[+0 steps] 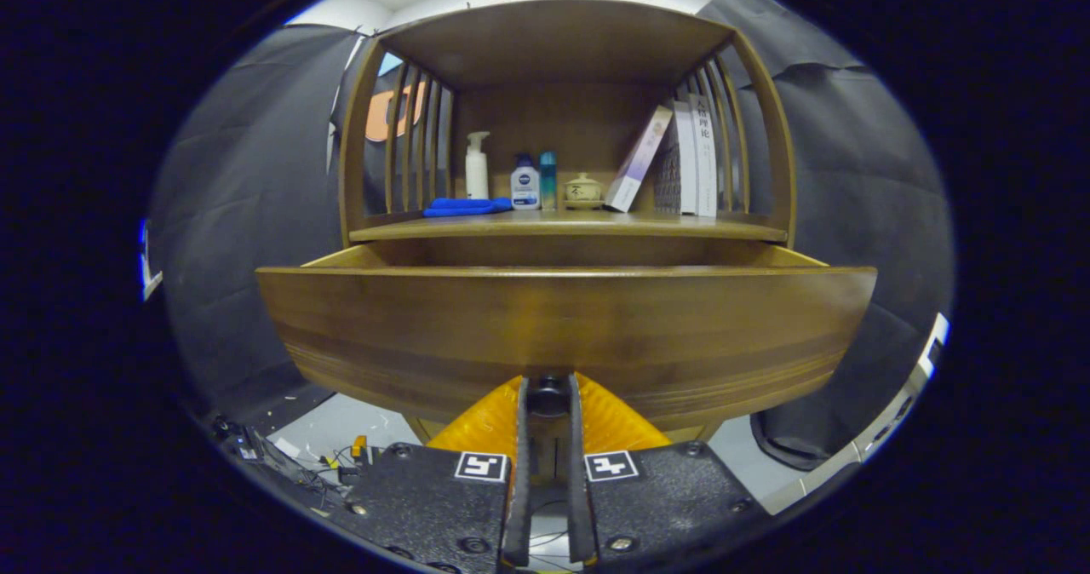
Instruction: Pull open the drawer, take out the items inside it, and place them on the countertop above the cabinet.
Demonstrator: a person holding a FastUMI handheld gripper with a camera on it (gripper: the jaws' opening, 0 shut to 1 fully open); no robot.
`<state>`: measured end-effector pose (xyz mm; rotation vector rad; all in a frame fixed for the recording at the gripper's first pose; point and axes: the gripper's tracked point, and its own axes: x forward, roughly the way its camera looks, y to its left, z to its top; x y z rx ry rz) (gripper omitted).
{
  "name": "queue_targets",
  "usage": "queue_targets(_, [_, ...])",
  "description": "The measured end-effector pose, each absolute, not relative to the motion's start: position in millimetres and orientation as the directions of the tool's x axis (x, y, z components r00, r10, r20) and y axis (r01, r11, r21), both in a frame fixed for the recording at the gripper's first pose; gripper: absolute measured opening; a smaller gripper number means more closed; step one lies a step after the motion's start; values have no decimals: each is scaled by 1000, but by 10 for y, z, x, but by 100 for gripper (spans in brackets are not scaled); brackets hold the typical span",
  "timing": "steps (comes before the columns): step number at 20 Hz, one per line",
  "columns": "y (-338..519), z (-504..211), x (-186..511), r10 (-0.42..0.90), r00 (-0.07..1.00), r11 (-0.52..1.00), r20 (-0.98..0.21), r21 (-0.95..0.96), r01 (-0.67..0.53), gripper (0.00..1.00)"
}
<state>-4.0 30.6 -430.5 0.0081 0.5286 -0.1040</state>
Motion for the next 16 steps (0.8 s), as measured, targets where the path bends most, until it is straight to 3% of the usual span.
queue_targets(16, [485,-4249,-559,-30,812,1000,-583,-12,28,20])
